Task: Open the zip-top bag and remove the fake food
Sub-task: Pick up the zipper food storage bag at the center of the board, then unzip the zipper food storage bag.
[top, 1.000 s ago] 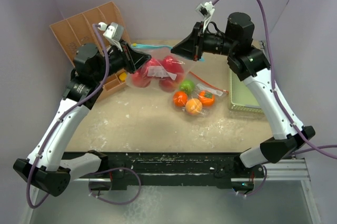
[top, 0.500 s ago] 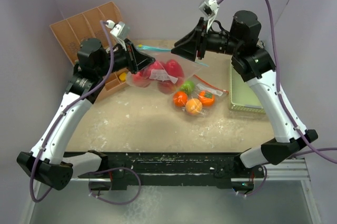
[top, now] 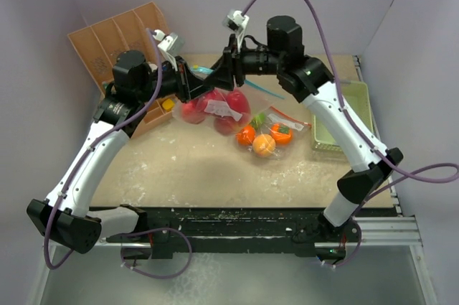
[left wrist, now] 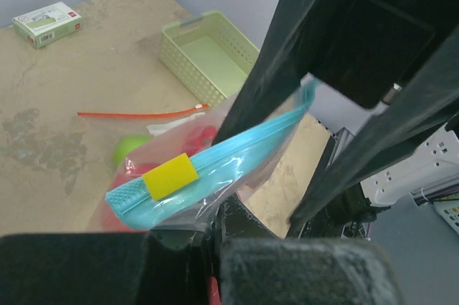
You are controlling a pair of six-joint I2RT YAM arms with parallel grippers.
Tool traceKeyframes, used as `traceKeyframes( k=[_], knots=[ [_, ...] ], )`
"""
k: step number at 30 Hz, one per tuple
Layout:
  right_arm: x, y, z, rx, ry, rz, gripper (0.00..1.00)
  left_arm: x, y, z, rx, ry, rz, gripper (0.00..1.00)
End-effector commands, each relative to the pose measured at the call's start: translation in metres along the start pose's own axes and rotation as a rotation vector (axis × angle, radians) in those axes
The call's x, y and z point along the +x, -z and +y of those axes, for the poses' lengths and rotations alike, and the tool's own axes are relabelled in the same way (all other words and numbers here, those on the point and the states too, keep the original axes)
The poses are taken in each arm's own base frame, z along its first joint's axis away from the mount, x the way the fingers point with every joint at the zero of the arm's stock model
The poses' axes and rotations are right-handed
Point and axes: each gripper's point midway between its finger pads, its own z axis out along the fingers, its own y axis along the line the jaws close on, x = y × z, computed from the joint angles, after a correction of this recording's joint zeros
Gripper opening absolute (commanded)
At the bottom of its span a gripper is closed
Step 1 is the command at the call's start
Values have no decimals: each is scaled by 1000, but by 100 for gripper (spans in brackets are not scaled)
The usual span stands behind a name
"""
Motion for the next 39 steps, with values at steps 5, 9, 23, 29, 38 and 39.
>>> traceKeyframes(
  k=[5, 9, 23, 29, 38, 39],
  knots=[
    [-1, 5, 8, 9, 46, -11, 0, -23, 9, -12, 10, -74, -66, 0],
    [-11, 9, 13, 6, 68, -55, 0, -20, 12, -7, -25, -54, -68, 29],
    [-6, 34, 16, -3, 97, -30, 0, -10, 18, -31, 181, -13, -79, 98],
    [-5, 56, 31, -102, 112, -10, 0, -10, 19, -53, 350, -21, -42, 94],
    [-5, 59, 49, -204, 94, -2, 0, -25, 18, -65, 440, -50, -46, 81],
    [-5, 59, 49, -204, 92, -1, 0, -29, 17, -66, 443, -51, -54, 78]
  ],
)
